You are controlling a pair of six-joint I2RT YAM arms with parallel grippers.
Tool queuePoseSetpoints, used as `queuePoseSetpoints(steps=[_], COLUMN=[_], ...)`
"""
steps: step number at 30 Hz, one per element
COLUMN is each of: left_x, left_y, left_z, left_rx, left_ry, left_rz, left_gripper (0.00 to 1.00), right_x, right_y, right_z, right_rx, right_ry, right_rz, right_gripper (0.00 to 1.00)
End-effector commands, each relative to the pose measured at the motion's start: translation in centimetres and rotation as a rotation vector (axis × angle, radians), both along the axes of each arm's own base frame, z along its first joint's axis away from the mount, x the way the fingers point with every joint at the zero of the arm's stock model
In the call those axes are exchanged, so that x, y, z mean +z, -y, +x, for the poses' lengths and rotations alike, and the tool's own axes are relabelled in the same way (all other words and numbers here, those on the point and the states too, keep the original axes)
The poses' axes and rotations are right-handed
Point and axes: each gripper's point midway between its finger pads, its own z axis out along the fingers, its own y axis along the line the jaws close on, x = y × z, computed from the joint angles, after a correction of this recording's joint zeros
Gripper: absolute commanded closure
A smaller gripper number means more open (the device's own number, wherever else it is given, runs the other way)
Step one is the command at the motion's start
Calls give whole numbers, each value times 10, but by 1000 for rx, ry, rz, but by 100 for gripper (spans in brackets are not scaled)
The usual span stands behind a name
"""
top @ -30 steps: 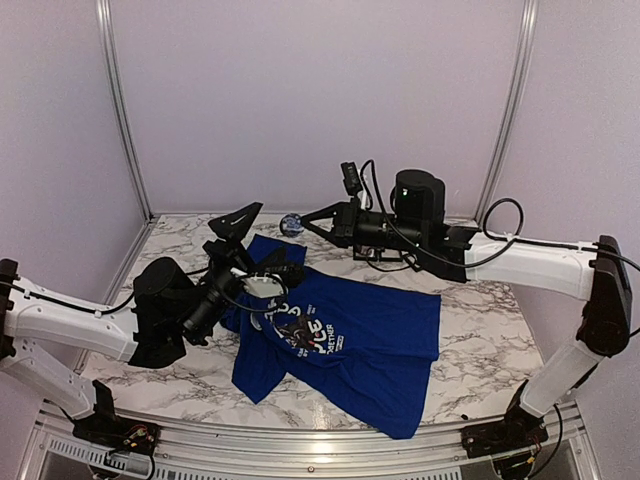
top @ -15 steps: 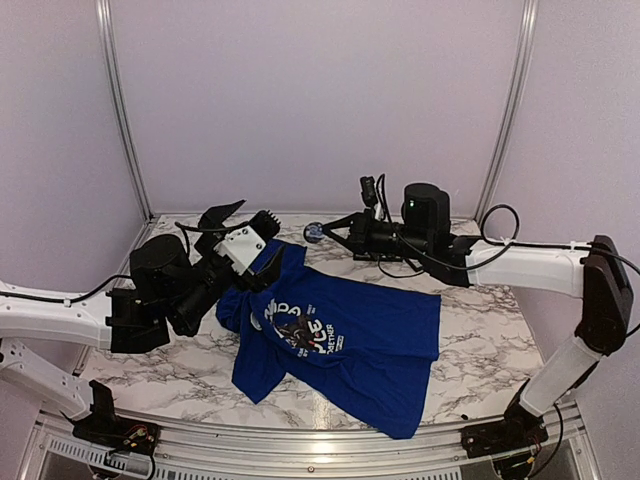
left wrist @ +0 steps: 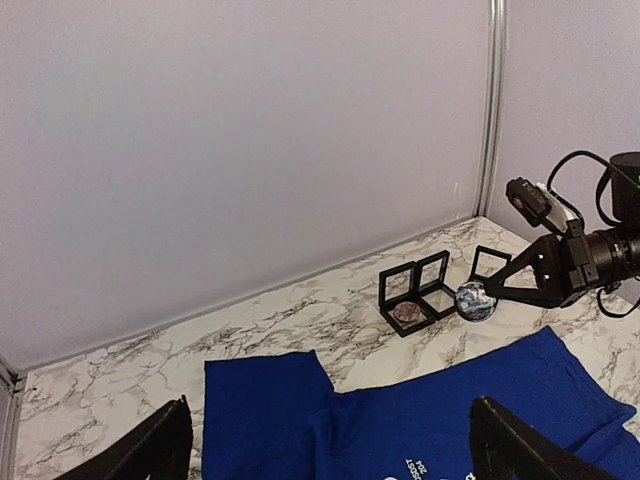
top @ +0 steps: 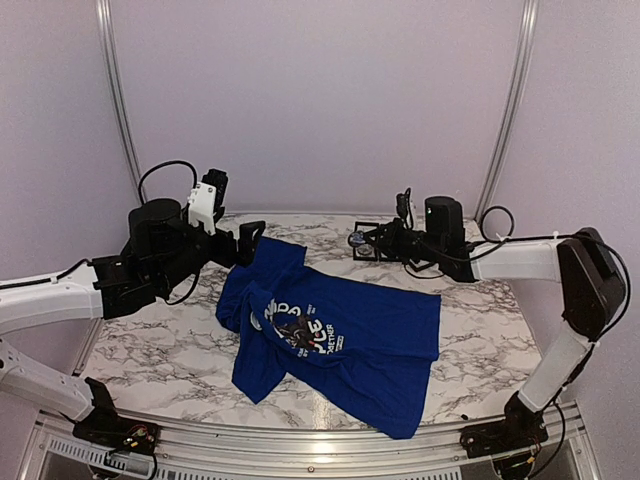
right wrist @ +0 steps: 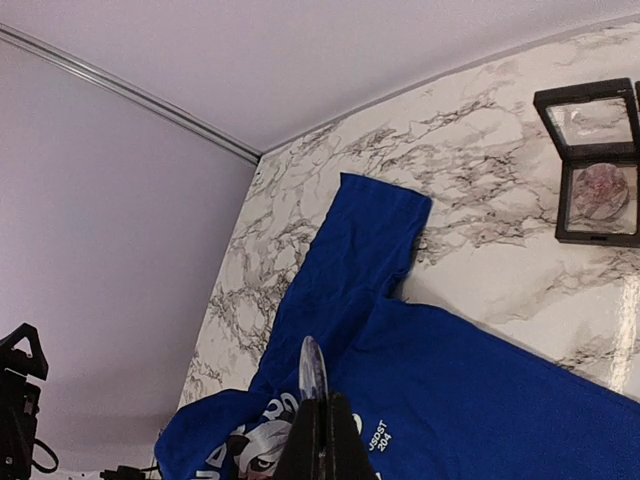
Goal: Remove the brooch from the garment
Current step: Place the brooch in the brooch box.
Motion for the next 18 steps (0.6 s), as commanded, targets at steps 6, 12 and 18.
queuePoseSetpoints(steps=[6,12,18], left_x=[4,4,6], left_y=[-9,-6,-3], left_z=[5,6,6], left_rx=[-77,-93,-110], left_ry=[-167,-180,-189], left_rz=[-202,-217,-231], left_gripper=[1,1,1], right_x=[-42,-68,-88], right_y=[47,77,99], right_z=[49,81,111], right_rx=[-87,-174,-239], right_ry=[-34,-48,-72], right_rz=[-66,-113,-134], right_gripper=[100,100,100])
